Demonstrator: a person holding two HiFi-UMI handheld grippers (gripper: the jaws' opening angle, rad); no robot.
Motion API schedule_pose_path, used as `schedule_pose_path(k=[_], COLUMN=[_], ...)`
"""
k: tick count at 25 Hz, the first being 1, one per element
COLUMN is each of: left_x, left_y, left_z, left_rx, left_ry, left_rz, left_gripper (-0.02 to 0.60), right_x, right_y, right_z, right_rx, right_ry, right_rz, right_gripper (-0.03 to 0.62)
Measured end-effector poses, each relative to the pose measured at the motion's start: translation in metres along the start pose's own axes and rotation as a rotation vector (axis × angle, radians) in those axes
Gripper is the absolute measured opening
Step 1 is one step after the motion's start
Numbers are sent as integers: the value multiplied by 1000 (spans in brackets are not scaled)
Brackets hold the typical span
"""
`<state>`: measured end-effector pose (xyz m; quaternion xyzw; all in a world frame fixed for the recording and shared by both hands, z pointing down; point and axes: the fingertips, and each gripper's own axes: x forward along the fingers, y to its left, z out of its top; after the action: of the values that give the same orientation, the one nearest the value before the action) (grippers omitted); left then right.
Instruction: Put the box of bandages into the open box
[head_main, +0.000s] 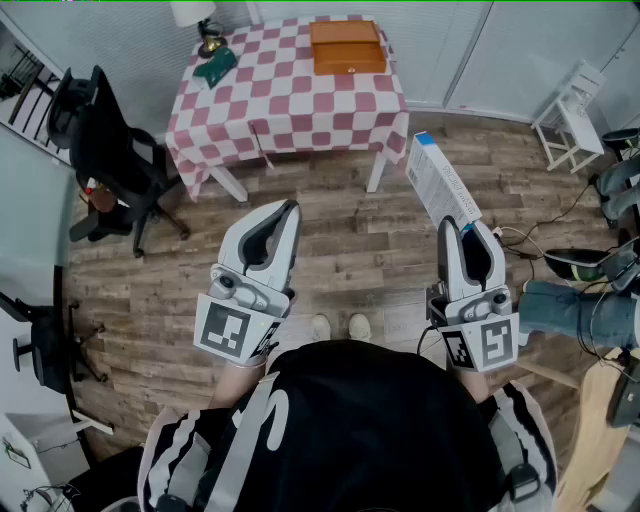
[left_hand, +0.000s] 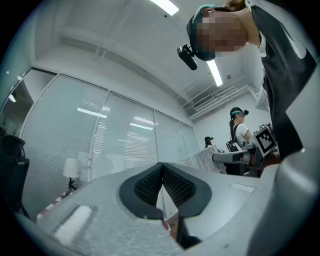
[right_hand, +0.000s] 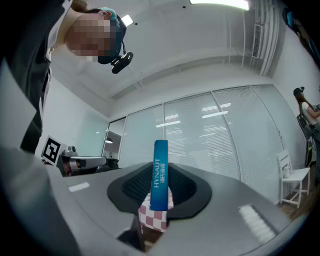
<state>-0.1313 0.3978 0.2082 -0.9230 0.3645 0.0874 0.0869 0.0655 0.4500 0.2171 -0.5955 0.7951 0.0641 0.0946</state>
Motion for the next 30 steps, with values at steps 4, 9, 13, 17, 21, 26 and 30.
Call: schedule_pose_path(k=[4,9,13,17,21,26,30], left_x=[3,1,1,-2,-9,-20,-30], left_y=[3,7,11,19,27,40,49], left_z=[1,1,0,-3,-5,-7,-7], left_rx=[5,4,3,-4,-16,-21,-20], left_ry=[-4,-7,-6,-6,-6,-3,-4], left_rz=[-2,0,3,10,11,0,-17], left_gripper=[0,0,0,0,0,0,0], right_x=[3,6,10,17,21,24,26], right_y=[0,3,4,9,19,33,44], right_z=[1,-2,-4,-6,-7,-13,-20], right_rx=[-1,-5,-4,0,-21,-22,-6], right_ry=[-1,7,12,12,9,18,21], right_rz=[-3,0,-1,-4,-7,-28,-59], right_gripper=[84,84,84,84,84,84,85])
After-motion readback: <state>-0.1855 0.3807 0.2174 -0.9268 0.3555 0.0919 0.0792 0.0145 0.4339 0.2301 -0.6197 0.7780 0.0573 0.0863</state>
